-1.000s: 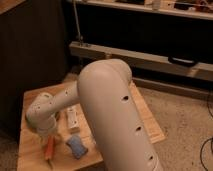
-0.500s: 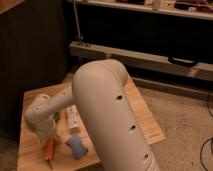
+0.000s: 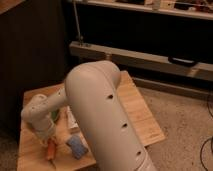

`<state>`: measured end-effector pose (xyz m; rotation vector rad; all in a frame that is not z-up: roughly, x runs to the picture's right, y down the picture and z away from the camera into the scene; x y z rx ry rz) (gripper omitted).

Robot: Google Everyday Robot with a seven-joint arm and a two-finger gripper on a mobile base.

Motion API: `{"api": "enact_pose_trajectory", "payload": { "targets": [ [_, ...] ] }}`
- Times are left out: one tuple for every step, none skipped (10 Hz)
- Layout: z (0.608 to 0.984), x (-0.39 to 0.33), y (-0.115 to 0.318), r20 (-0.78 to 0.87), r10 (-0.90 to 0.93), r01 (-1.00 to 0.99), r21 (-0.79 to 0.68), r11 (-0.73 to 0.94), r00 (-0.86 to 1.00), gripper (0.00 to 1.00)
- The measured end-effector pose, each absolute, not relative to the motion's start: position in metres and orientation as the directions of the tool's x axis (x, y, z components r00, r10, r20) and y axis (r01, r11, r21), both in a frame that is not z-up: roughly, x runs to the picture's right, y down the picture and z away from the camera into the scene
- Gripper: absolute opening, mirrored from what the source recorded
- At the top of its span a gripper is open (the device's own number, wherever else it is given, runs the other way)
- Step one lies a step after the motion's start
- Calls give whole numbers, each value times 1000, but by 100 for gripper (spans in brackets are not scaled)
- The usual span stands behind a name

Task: Place the pepper on the white sponge

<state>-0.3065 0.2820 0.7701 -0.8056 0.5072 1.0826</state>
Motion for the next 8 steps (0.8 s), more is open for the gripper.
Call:
{"api": "enact_pose_trajectory", "payload": {
  "targets": [
    [771,-306,283,-717,570,-916,-320,241,400,38],
    [771,-306,283,-718,569,-916,-318,244,400,38],
    [771,-304,282,-719,572,-919,-311,241,394,38],
    [770,-300,277,-717,583,-924,-301,237,383,38],
    [766,-296,266,-709,598,-927,-295,230,374,38],
    [761,-291,255,-700,613,-930,-291,223,366,38],
    [753,-281,235,-687,635,-935,-284,212,353,38],
    [743,-270,215,-673,654,-937,-281,206,346,38]
  ]
}}
